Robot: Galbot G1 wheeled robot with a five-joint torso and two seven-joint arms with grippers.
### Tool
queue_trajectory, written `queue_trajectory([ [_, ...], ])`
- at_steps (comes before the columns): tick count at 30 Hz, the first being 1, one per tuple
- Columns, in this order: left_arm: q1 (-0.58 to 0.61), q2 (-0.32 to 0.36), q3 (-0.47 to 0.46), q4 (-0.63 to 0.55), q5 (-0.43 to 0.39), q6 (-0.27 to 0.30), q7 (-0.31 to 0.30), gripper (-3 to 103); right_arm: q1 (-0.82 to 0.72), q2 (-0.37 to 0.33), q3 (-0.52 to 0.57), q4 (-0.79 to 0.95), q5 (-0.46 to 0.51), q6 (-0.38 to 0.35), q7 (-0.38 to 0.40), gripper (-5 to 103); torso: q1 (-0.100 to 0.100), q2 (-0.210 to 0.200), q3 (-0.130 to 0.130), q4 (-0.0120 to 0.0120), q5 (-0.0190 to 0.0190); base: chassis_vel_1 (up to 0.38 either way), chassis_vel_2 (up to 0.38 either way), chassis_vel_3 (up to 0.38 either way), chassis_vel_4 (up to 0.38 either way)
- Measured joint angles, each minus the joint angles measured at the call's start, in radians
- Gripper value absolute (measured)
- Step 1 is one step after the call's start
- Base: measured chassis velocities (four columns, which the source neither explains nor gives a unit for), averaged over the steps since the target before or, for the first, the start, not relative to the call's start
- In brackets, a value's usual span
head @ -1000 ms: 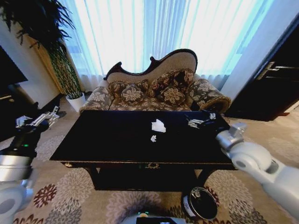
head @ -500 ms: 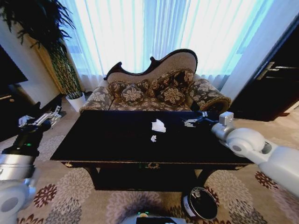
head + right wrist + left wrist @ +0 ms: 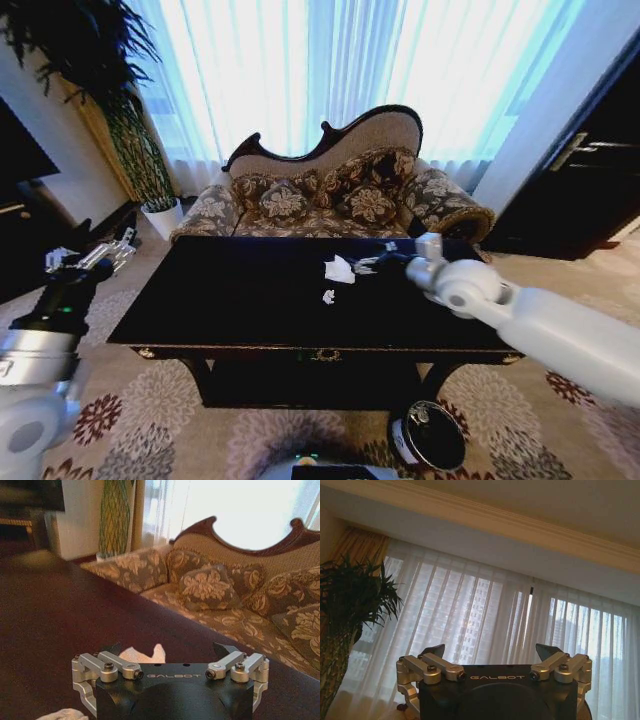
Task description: Move to the front of the table and place the trash on the table into the trash bin.
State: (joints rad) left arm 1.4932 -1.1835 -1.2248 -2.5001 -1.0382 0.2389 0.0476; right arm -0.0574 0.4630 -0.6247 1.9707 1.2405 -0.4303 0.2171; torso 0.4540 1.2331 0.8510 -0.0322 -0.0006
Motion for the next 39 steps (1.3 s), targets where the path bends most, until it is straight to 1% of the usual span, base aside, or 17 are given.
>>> queue_trajectory([
  [2, 0.001, -0.001, -0.005, 0.0, -0.001, 0.0, 0.0, 100, 0.042, 0.021, -0.042, -0.023, -0.001, -0.029, 0.003, 100, 0.0, 0.0, 0.0, -0.0001, 0.0001, 0.0, 0.0, 0.0, 0.0],
  [3, 0.001, -0.001, -0.005, 0.0, -0.001, 0.0, 0.0, 100, 0.042, 0.021, -0.042, -0.023, -0.001, -0.029, 0.003, 100, 0.0, 0.0, 0.0, -0.0001, 0.0001, 0.0, 0.0, 0.0, 0.0],
  [6, -0.001, -0.001, -0.009, 0.0, -0.002, -0.001, 0.0, 100, 0.091, 0.058, -0.085, -0.056, 0.013, -0.087, 0.01, 100, 0.0, 0.0, 0.0, -0.0004, 0.0003, 0.0, 0.0, 0.0, 0.0],
  [8, -0.002, -0.001, -0.009, 0.0, -0.002, -0.001, 0.0, 100, 0.097, 0.064, -0.09, -0.061, 0.017, -0.096, 0.015, 100, 0.0, 0.0, 0.0, -0.0004, 0.0003, 0.0, 0.0, 0.0, 0.0],
  [10, -0.007, 0.001, -0.008, 0.0, -0.002, -0.001, 0.001, 100, 0.112, 0.089, -0.108, -0.082, 0.026, -0.129, 0.03, 100, 0.0, 0.0, 0.0, -0.0003, 0.0002, 0.0, 0.0, 0.0, 0.0],
  [13, -0.011, 0.001, 0.0, 0.0, 0.0, -0.001, 0.001, 100, 0.113, 0.11, -0.116, -0.102, 0.041, -0.158, 0.039, 100, 0.0, 0.0, 0.0, -0.0002, 0.0002, 0.0, 0.0, 0.0, 0.0],
  [18, -0.015, 0.0, 0.007, 0.0, 0.009, -0.001, 0.001, 100, 0.107, 0.116, -0.115, -0.105, 0.083, -0.182, 0.045, 100, 0.0, 0.0, 0.0, -0.0004, 0.0004, 0.0, 0.0, 0.0, 0.0],
  [27, -0.018, -0.002, 0.019, 0.004, 0.02, -0.001, 0.002, 100, 0.075, 0.122, -0.111, -0.104, 0.085, -0.197, 0.055, 100, 0.0, 0.0, 0.0, -0.0003, 0.0003, 0.0, 0.0, 0.0, 0.0],
  [28, -0.018, -0.001, 0.019, 0.004, 0.02, -0.002, 0.002, 100, 0.072, 0.122, -0.109, -0.103, 0.084, -0.196, 0.055, 102, 0.0, 0.0, 0.0, -0.0003, 0.0003, 0.0, 0.0, 0.0, 0.0],
  [29, -0.018, -0.001, 0.019, 0.004, 0.02, -0.002, 0.002, 100, 0.072, 0.122, -0.109, -0.103, 0.084, -0.196, 0.055, 102, 0.0, 0.0, 0.0, -0.0003, 0.0003, 0.0, 0.0, 0.0, 0.0],
  [31, -0.017, 0.001, 0.015, 0.004, 0.019, -0.002, 0.002, 100, 0.063, 0.119, -0.104, -0.1, 0.081, -0.191, 0.051, 94, 0.0, 0.0, 0.0, -0.0004, 0.0004, 0.0, 0.0, 0.0, 0.0],
  [32, -0.016, 0.002, 0.013, 0.004, 0.019, -0.002, 0.002, 100, 0.061, 0.118, -0.103, -0.1, 0.081, -0.188, 0.049, 94, 0.0, 0.0, 0.0, -0.0004, 0.0004, 0.0, 0.0, 0.0, 0.0],
  [34, -0.013, 0.003, 0.01, 0.004, 0.018, -0.003, 0.002, 100, 0.049, 0.114, -0.094, -0.099, 0.076, -0.176, 0.039, 83, 0.0, 0.0, 0.0, -0.0003, 0.0004, 0.0, 0.0, 0.0, 0.0],
  [35, -0.013, 0.003, 0.01, 0.004, 0.018, -0.003, 0.002, 100, 0.049, 0.114, -0.094, -0.099, 0.076, -0.176, 0.039, 83, 0.0, 0.0, 0.0, -0.0003, 0.0004, 0.0, 0.0, 0.0, 0.0],
  [38, -0.011, 0.004, 0.005, 0.002, 0.016, -0.003, 0.002, 100, 0.029, 0.107, -0.071, -0.096, 0.067, -0.167, 0.016, 66, 0.0, 0.0, 0.0, -0.0003, 0.0003, 0.0, 0.0, 0.0, 0.0],
  [39, -0.011, 0.004, 0.005, 0.002, 0.016, -0.003, 0.002, 100, 0.029, 0.107, -0.071, -0.096, 0.067, -0.167, 0.016, 66, 0.0, 0.0, 0.0, -0.0003, 0.0003, 0.0, 0.0, 0.0, 0.0],
])
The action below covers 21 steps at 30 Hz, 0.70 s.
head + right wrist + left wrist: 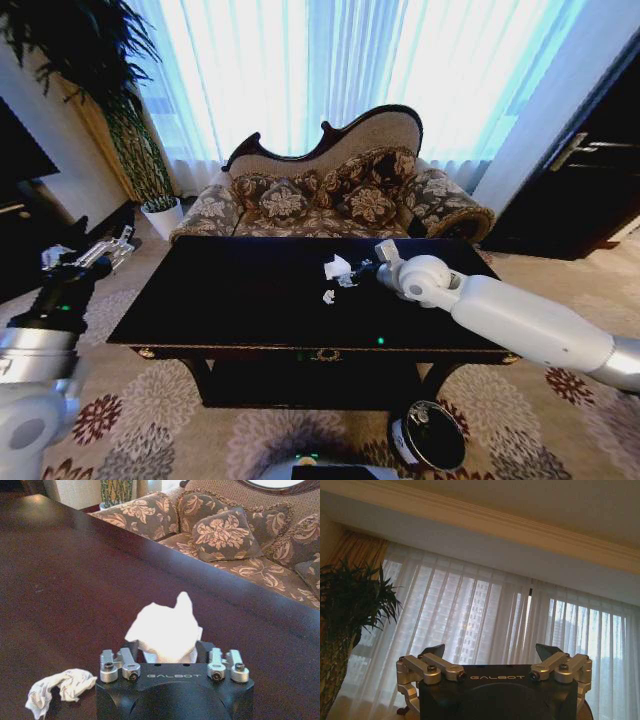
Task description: Move to the front of the table and place the trash on the table into the trash bin.
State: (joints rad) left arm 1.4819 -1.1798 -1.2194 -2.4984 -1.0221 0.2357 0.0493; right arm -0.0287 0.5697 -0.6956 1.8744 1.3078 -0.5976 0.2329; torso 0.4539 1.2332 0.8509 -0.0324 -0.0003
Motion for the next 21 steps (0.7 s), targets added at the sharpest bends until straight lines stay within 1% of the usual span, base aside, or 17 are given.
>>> queue_trajectory([
  [2, 0.001, 0.002, -0.003, -0.001, -0.001, 0.0, 0.0, 100, -0.015, -0.008, 0.011, 0.0, -0.012, 0.012, -0.028, 56, 0.0, 0.0, 0.0, -0.0001, 0.0002, 0.0, 0.0, 0.0, 0.0],
  [3, 0.001, 0.003, -0.003, -0.001, -0.001, 0.0, 0.0, 100, -0.017, -0.01, 0.014, 0.0, -0.015, 0.015, -0.035, 56, 0.0, 0.0, 0.0, -0.0001, 0.0002, 0.0, 0.0, 0.0, 0.0],
  [4, 0.001, 0.003, -0.004, -0.001, -0.002, 0.0, 0.0, 100, -0.026, -0.017, 0.023, 0.0, -0.024, 0.023, -0.055, 50, 0.0, 0.0, 0.0, -0.0001, 0.0001, 0.0, 0.0, 0.0, 0.0],
  [5, 0.001, 0.003, -0.004, -0.001, -0.002, 0.0, 0.0, 100, -0.026, -0.017, 0.023, 0.0, -0.024, 0.023, -0.055, 50, 0.0, 0.0, 0.0, -0.0001, 0.0001, 0.0, 0.0, 0.0, 0.0],
  [9, 0.001, 0.0, -0.001, -0.001, -0.002, 0.0, 0.0, 100, -0.053, -0.038, 0.055, -0.002, -0.034, 0.059, -0.111, 28, 0.0, 0.0, 0.0, -0.0001, 0.0001, 0.0, 0.0, 0.0, 0.0],
  [10, 0.001, 0.0, -0.001, -0.001, -0.002, 0.0, 0.0, 100, -0.053, -0.038, 0.055, -0.002, -0.034, 0.059, -0.111, 28, 0.0, 0.0, 0.0, -0.0001, 0.0001, 0.0, 0.0, 0.0, 0.0],
  [11, 0.002, 0.0, -0.001, -0.001, -0.001, 0.0, 0.0, 100, -0.065, -0.044, 0.068, -0.003, -0.037, 0.087, -0.139, 23, 0.0, 0.0, 0.0, -0.0001, 0.0001, 0.0, 0.0, 0.0, 0.0],
  [12, 0.001, -0.001, -0.001, -0.001, -0.001, 0.0, 0.0, 100, -0.074, -0.048, 0.076, -0.003, -0.041, 0.109, -0.156, 23, 0.0, 0.0, 0.0, 0.0, 0.0001, 0.0, 0.0, 0.0, 0.0],
  [14, 0.001, -0.002, 0.002, -0.002, 0.0, 0.0, 0.0, 100, -0.105, -0.062, 0.106, 0.001, -0.049, 0.159, -0.187, 13, 0.0, 0.0, 0.0, 0.0, 0.0002, 0.0, 0.0, 0.0, 0.0],
  [16, 0.001, -0.002, 0.002, -0.002, 0.0, 0.0, 0.0, 100, -0.105, -0.062, 0.106, 0.001, -0.049, 0.159, -0.187, 13, 0.0, 0.0, 0.0, 0.0, 0.0002, 0.0, 0.0, 0.0, 0.0],
  [17, 0.001, -0.003, 0.004, -0.002, 0.001, 0.0, 0.0, 100, -0.122, -0.069, 0.126, 0.007, -0.049, 0.168, -0.194, 7, 0.0, 0.0, 0.0, -0.0001, 0.0001, 0.0, 0.0, 0.0, 0.0],
  [18, 0.001, -0.004, 0.011, -0.002, 0.003, 0.0, -0.001, 100, -0.209, -0.094, 0.227, 0.031, -0.048, 0.19, -0.228, 1, 0.0, 0.0, 0.0, 0.0, 0.0002, 0.0, 0.0, 0.0, 0.0],
  [19, 0.001, -0.004, 0.013, -0.002, 0.003, 0.0, -0.001, 100, -0.241, -0.103, 0.263, 0.038, -0.048, 0.195, -0.237, 0, 0.0, 0.0, 0.0, 0.0001, -0.0001, 0.0, 0.0, 0.0, 0.0],
  [20, 0.001, -0.004, 0.013, -0.002, 0.003, 0.0, -0.001, 100, -0.241, -0.103, 0.263, 0.038, -0.048, 0.195, -0.237, 0, 0.0, 0.0, 0.0, 0.0001, -0.0001, 0.0, 0.0, 0.0, 0.0],
  [21, 0.001, -0.004, 0.015, -0.002, 0.004, 0.0, -0.001, 100, -0.296, -0.114, 0.314, 0.049, -0.047, 0.203, -0.25, 0, 0.0, 0.0, 0.0, 0.0002, -0.0001, 0.0, 0.0, 0.0, 0.0],
])
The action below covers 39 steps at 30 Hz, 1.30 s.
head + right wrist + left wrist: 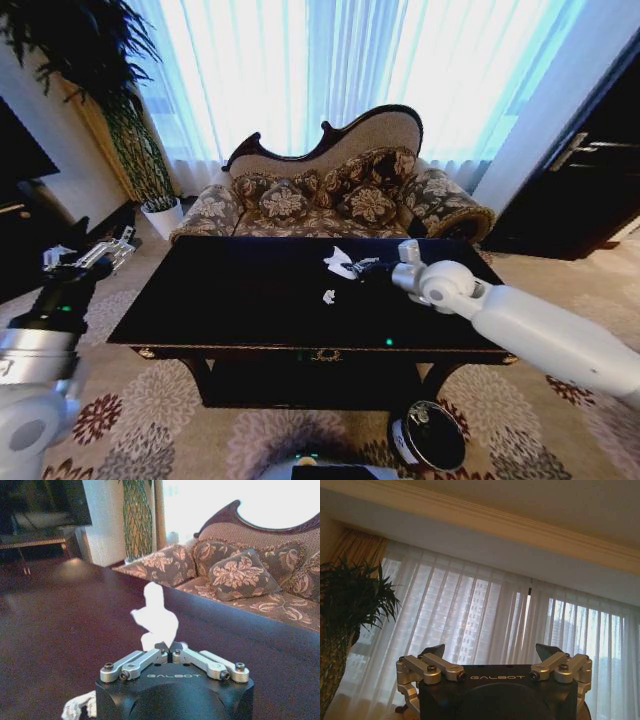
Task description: Move to the front of the table and place the trash on the table into the trash bin.
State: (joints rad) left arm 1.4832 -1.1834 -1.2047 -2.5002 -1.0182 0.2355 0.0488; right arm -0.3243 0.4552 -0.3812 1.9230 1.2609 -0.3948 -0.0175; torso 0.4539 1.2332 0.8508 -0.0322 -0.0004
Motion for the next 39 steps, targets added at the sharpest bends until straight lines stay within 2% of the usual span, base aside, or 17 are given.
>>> queue_trajectory([
  [3, -0.001, 0.0, 0.006, 0.0, 0.001, 0.0, 0.0, 100, -0.161, -0.031, 0.154, 0.026, 0.001, 0.034, -0.048, 0, 0.0, 0.0, 0.0, -0.0003, 0.0003, 0.0, 0.0, 0.0, 0.0],
  [4, -0.001, 0.0, 0.006, 0.0, 0.001, 0.0, 0.0, 100, -0.161, -0.031, 0.154, 0.026, 0.001, 0.034, -0.048, 0, 0.0, 0.0, 0.0, -0.0003, 0.0003, 0.0, 0.0, 0.0, 0.0],
  [8, -0.002, -0.005, 0.018, 0.0, 0.002, 0.001, 0.0, 100, -0.375, -0.067, 0.389, 0.074, 0.009, 0.093, -0.1, 0, 0.0, 0.0, 0.0, -0.0006, 0.0001, 0.0, 0.0, 0.0, 0.0],
  [9, -0.002, -0.005, 0.018, 0.0, 0.002, 0.001, 0.0, 100, -0.375, -0.067, 0.389, 0.074, 0.009, 0.093, -0.1, 0, 0.0, 0.0, 0.0, -0.0006, 0.0001, 0.0, 0.0, 0.0, 0.0],
  [13, -0.003, -0.009, 0.031, 0.0, 0.002, 0.0, 0.0, 100, -0.547, -0.075, 0.548, 0.117, 0.057, 0.156, -0.105, 0, 0.0, 0.0, 0.0, 0.0, 0.0002, 0.0, 0.0, 0.0, 0.0],
  [14, -0.003, -0.009, 0.031, 0.0, 0.002, 0.0, 0.0, 100, -0.547, -0.075, 0.548, 0.117, 0.057, 0.156, -0.105, 0, 0.0, 0.0, 0.0, 0.0, 0.0002, 0.0, 0.0, 0.0, 0.0],
  [18, -0.001, -0.013, 0.032, 0.0, -0.004, 0.0, 0.0, 100, -0.776, -0.064, 0.797, 0.177, 0.08, 0.159, -0.123, 0, 0.0, 0.0, 0.0, -0.0003, 0.0, 0.0, 0.0, 0.0, 0.0],
  [19, -0.001, -0.013, 0.032, 0.0, -0.004, 0.0, 0.0, 100, -0.776, -0.064, 0.797, 0.177, 0.08, 0.159, -0.123, 0, 0.0, 0.0, 0.0, -0.0003, 0.0, 0.0, 0.0, 0.0, 0.0],
  [21, 0.004, -0.015, 0.018, 0.0, -0.015, -0.001, 0.0, 100, -0.857, -0.053, 0.869, 0.204, 0.102, 0.159, -0.132, 0, 0.0, 0.0, 0.0, -0.0008, 0.0004, 0.0, 0.0, 0.0, 0.0],
  [24, 0.011, -0.026, 0.006, 0.0, -0.021, -0.002, 0.0, 100, -0.886, -0.041, 0.895, 0.223, 0.131, 0.163, -0.132, 0, 0.0, 0.0, 0.0, -0.0003, 0.0002, 0.0, 0.0, 0.0, 0.0],
  [28, 0.014, -0.046, 0.016, 0.0, -0.021, -0.002, -0.001, 100, -0.996, 0.004, 1.015, 0.254, 0.149, 0.177, -0.151, 0, 0.0, 0.0, 0.0, 0.0002, 0.0001, 0.0, 0.0, 0.0, 0.0],
  [29, 0.014, -0.046, 0.016, 0.0, -0.021, -0.002, -0.001, 100, -0.996, 0.004, 1.015, 0.254, 0.149, 0.177, -0.151, 0, 0.0, 0.0, 0.0, 0.0002, 0.0001, 0.0, 0.0, 0.0, 0.0],
  [33, 0.008, -0.048, 0.044, 0.0, -0.02, -0.002, -0.003, 100, -1.214, 0.084, 1.277, 0.265, 0.137, 0.203, -0.214, 0, 0.0, 0.0, 0.0, -0.0001, 0.0002, 0.0, 0.0, 0.0, 0.0],
  [34, 0.008, -0.048, 0.044, 0.0, -0.02, -0.002, -0.003, 100, -1.214, 0.084, 1.277, 0.265, 0.137, 0.203, -0.214, 0, 0.0, 0.0, 0.0, -0.0001, 0.0002, 0.0, 0.0, 0.0, 0.0],
  [36, 0.005, -0.046, 0.057, 0.0, -0.019, -0.002, -0.003, 100, -1.355, 0.153, 1.407, 0.258, 0.128, 0.231, -0.256, 0, 0.0, 0.0, 0.0, -0.0004, 0.0005, 0.0, 0.0, 0.0, 0.0],
  [38, 0.004, -0.045, 0.061, 0.0, -0.019, -0.002, -0.002, 100, -1.395, 0.179, 1.446, 0.256, 0.128, 0.24, -0.268, 0, 0.0, 0.0, 0.0, -0.0005, 0.0005, 0.0, 0.0, 0.0, 0.0],
  [39, 0.002, -0.043, 0.065, 0.0, -0.018, -0.002, -0.002, 100, -1.451, 0.221, 1.507, 0.25, 0.127, 0.259, -0.293, 0, 0.0, 0.0, 0.0, -0.0005, 0.0004, 0.0, 0.0, 0.0, 0.0],
])
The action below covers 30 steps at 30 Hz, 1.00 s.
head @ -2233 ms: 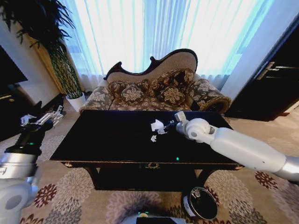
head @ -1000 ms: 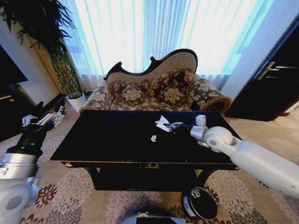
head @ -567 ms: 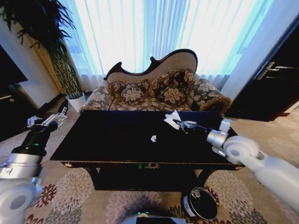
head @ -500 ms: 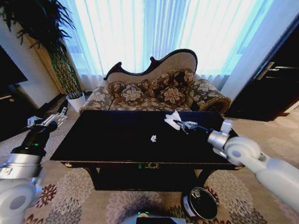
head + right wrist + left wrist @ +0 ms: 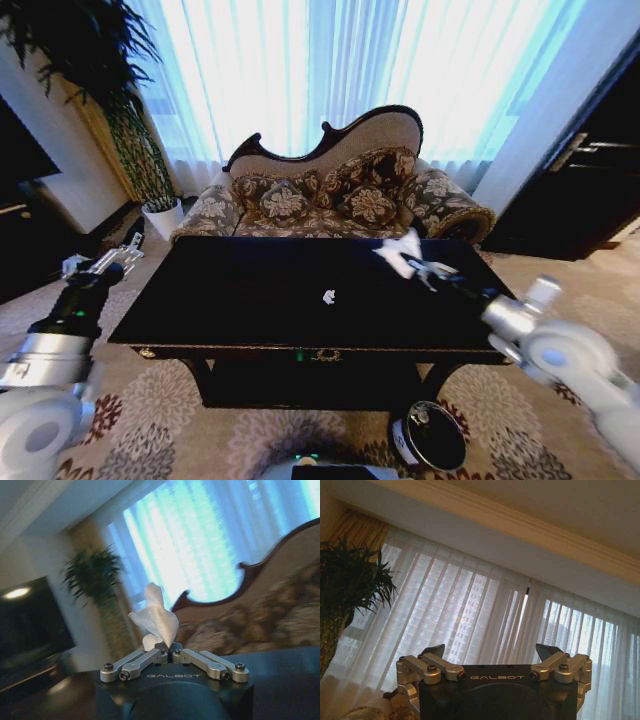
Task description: Move to the front of the table and place the trash on the table into the trash bin.
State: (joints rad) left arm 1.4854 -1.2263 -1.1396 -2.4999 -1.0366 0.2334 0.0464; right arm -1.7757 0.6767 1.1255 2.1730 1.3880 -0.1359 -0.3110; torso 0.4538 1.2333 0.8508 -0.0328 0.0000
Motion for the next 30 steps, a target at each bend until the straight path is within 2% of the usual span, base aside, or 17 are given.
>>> queue_trajectory([
  [4, -0.005, 0.001, 0.016, 0.0, 0.0, -0.002, 0.0, 100, -0.076, 0.105, 0.099, -0.011, 0.009, 0.042, -0.069, 0, 0.0, 0.0, 0.0, 0.0001, -0.0001, 0.0, 0.0, 0.0, 0.0],
  [5, -0.005, 0.001, 0.016, 0.0, 0.0, -0.002, 0.0, 100, -0.076, 0.105, 0.099, -0.011, 0.009, 0.042, -0.069, 0, 0.0, 0.0, 0.0, 0.0001, -0.0001, 0.0, 0.0, 0.0, 0.0],
  [7, -0.009, 0.002, 0.033, 0.0, 0.003, -0.002, 0.001, 100, -0.086, 0.153, 0.118, -0.018, 0.035, 0.067, -0.139, 0, 0.0, 0.0, 0.0, 0.0001, -0.0001, 0.0, 0.0, 0.0, 0.0],
  [8, -0.009, 0.002, 0.033, 0.0, 0.003, -0.002, 0.001, 100, -0.086, 0.153, 0.118, -0.018, 0.035, 0.067, -0.139, 0, 0.0, 0.0, 0.0, 0.0001, -0.0001, 0.0, 0.0, 0.0, 0.0],
  [9, -0.01, 0.002, 0.038, 0.0, 0.005, -0.002, 0.001, 100, -0.087, 0.167, 0.119, -0.027, 0.044, 0.077, -0.177, 0, 0.0, 0.0, 0.0, 0.0001, -0.0003, 0.0, 0.0, 0.0, 0.0],
  [12, -0.012, 0.0, 0.048, 0.0, 0.008, -0.003, 0.001, 100, -0.085, 0.206, 0.118, -0.084, 0.061, 0.108, -0.337, 0, 0.0, 0.0, 0.0, 0.0004, -0.0002, 0.0, 0.0, 0.0, 0.0],
  [13, -0.012, 0.0, 0.048, 0.0, 0.008, -0.003, 0.001, 100, -0.085, 0.206, 0.118, -0.084, 0.061, 0.108, -0.337, 0, 0.0, 0.0, 0.0, 0.0004, -0.0002, 0.0, 0.0, 0.0, 0.0],
  [18, -0.01, -0.002, 0.042, 0.0, 0.008, -0.01, 0.001, 100, -0.078, 0.265, 0.119, -0.219, 0.054, 0.122, -0.563, 0, 0.0, 0.0, 0.0, 0.0002, -0.0001, 0.0, 0.0, 0.0, 0.0],
  [19, -0.01, -0.002, 0.042, 0.0, 0.008, -0.01, 0.001, 100, -0.078, 0.265, 0.119, -0.219, 0.054, 0.122, -0.563, 0, 0.0, 0.0, 0.0, 0.0002, -0.0001, 0.0, 0.0, 0.0, 0.0],
  [23, -0.008, -0.005, 0.03, 0.0, 0.005, -0.015, 0.002, 100, -0.066, 0.303, 0.121, -0.321, 0.045, 0.127, -0.693, 0, 0.0, 0.0, 0.0, 0.0002, -0.0002, 0.0, 0.0, 0.0, 0.0],
  [24, -0.008, -0.005, 0.03, 0.0, 0.005, -0.015, 0.002, 100, -0.066, 0.303, 0.121, -0.321, 0.045, 0.127, -0.693, 0, 0.0, 0.0, 0.0, 0.0002, -0.0002, 0.0, 0.0, 0.0, 0.0],
  [26, -0.009, -0.009, 0.03, 0.0, 0.006, -0.017, 0.002, 100, -0.048, 0.319, 0.127, -0.376, 0.052, 0.109, -0.756, 0, 0.0, 0.0, 0.0, 0.0002, -0.0001, 0.0, 0.0, 0.0, 0.0],
  [30, -0.013, -0.012, 0.039, 0.0, 0.012, -0.017, 0.002, 100, -0.022, 0.337, 0.131, -0.469, 0.07, 0.081, -0.823, 0, 0.0, 0.0, 0.0, 0.0005, -0.0002, 0.0, 0.0, 0.0, 0.0],
])
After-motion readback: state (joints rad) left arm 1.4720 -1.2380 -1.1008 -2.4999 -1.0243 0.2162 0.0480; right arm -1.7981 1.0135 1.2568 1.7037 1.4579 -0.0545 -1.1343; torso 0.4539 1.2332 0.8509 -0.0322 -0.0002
